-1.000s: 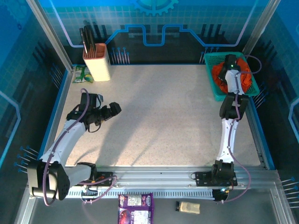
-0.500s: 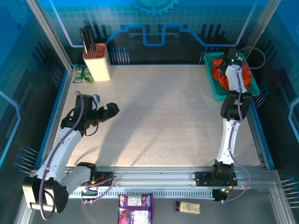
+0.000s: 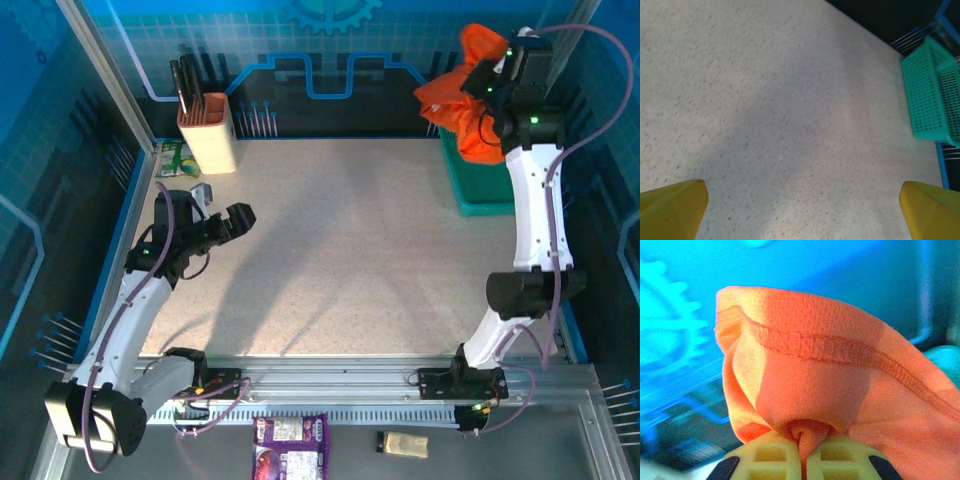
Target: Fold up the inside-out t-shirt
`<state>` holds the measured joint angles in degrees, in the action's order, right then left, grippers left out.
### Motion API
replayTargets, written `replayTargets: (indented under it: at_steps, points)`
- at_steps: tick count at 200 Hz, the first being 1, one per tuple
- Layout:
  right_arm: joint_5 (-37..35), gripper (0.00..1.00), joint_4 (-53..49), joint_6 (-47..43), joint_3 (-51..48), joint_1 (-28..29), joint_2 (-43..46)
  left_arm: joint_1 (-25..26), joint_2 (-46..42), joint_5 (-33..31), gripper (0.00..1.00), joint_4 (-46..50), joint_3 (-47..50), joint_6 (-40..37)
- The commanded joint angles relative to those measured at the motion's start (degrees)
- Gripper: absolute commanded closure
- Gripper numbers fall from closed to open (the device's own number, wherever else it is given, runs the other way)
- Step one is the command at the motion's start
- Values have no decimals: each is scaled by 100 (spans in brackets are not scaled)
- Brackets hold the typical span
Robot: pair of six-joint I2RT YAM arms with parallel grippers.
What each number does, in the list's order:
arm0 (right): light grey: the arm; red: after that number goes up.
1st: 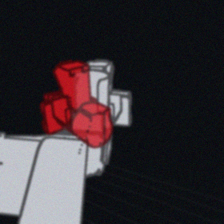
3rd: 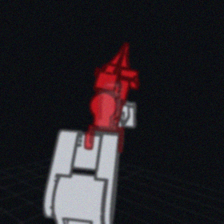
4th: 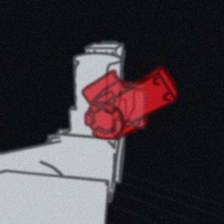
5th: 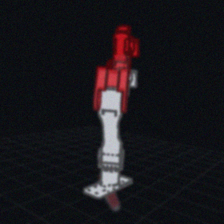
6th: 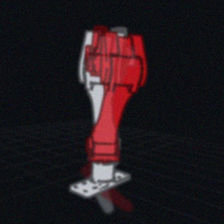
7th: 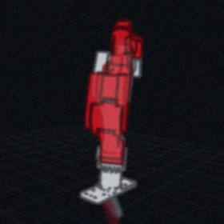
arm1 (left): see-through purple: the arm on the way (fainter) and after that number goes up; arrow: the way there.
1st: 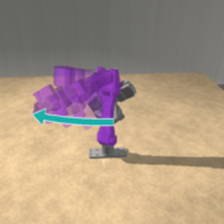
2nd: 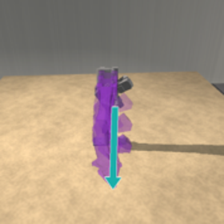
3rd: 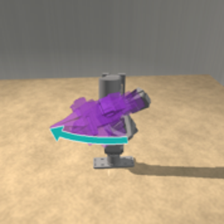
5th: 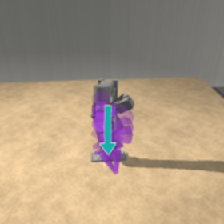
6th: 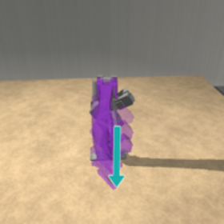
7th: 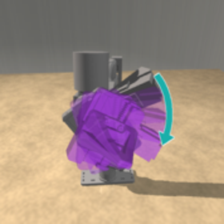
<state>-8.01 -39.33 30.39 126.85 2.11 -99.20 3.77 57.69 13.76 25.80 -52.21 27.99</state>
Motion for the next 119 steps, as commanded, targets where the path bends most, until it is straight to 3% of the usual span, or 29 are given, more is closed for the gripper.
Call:
replayTargets:
  at_steps: [1,56,82,98,119]
  points:
    - [849,100,-35,20,-379,606,238,18,88,294,1,-375,-313,-220]
    - [1897,100,127,446,-620,1839,173,19,234,312,1,-327,-672,-458]
    - [2181,100,390,764,-1740,2011,463,18,202,392,2,-261,-729,-656]
    - [1955,100,561,824,-2790,1990,748,27,270,503,3,-165,-691,-723]
    - [591,79,-226,632,-3588,1811,770,53,431,513,5,-32,-512,-658]
